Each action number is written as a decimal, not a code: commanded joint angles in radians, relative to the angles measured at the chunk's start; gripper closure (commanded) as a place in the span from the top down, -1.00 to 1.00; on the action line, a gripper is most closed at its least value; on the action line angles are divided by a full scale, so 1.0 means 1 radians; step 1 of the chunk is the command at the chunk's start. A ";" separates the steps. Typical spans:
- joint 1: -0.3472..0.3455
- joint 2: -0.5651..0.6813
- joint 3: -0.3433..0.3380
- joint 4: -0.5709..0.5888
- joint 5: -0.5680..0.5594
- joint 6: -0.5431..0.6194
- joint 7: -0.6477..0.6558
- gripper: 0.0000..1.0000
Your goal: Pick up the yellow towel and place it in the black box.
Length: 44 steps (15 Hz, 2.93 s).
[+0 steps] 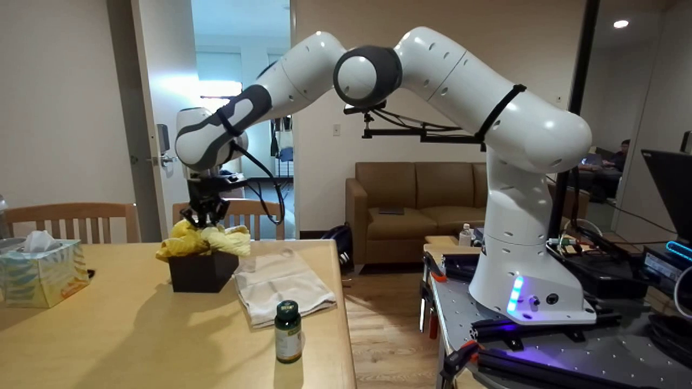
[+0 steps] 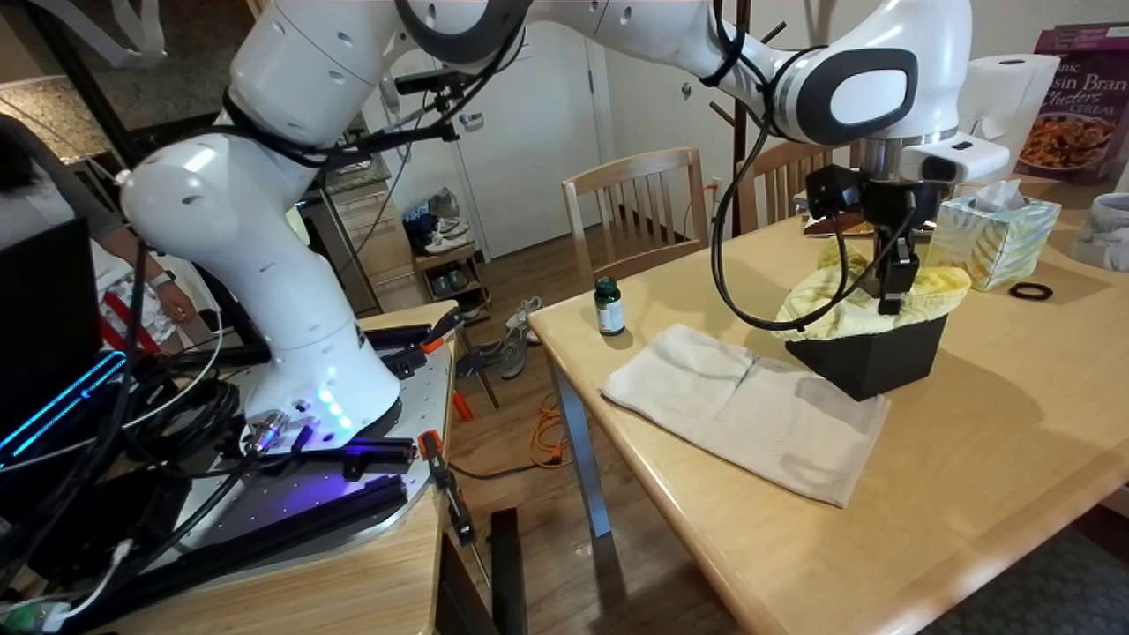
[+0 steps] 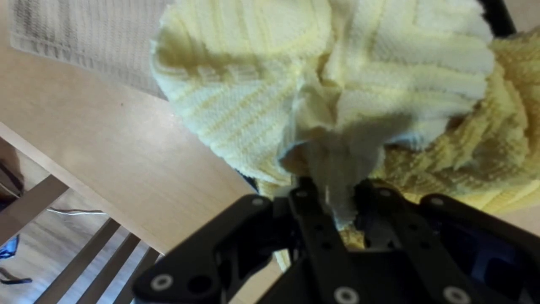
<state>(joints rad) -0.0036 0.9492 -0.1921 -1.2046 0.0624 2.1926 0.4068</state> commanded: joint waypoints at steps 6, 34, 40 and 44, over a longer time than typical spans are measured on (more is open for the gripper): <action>0.017 0.101 -0.029 0.130 -0.054 -0.037 0.139 -0.88; 0.000 0.143 -0.012 0.202 -0.039 0.031 0.217 -0.87; -0.038 0.242 0.045 0.385 -0.009 -0.145 0.171 -0.87; -0.068 0.340 0.067 0.529 0.002 -0.267 0.202 -0.87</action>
<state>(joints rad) -0.0339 1.1773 -0.1539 -0.8327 0.0389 2.0237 0.6128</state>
